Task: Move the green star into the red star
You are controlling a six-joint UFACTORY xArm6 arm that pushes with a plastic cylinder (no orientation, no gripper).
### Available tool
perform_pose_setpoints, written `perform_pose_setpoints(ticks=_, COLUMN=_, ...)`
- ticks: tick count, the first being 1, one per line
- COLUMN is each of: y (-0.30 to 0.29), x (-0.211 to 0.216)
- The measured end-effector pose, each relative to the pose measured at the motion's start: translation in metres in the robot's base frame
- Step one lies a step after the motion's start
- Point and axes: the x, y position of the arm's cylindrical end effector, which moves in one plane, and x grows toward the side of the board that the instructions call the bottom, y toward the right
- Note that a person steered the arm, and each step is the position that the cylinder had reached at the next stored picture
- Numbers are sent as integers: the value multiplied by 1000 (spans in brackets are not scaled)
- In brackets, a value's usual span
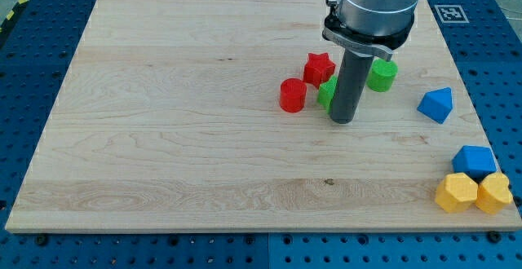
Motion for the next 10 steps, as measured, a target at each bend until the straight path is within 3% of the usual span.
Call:
perform_pose_setpoints(ticks=2, y=-4, x=-7)
perform_pose_setpoints(ticks=6, y=51, x=15)
perform_pose_setpoints(ticks=10, y=113, x=-65)
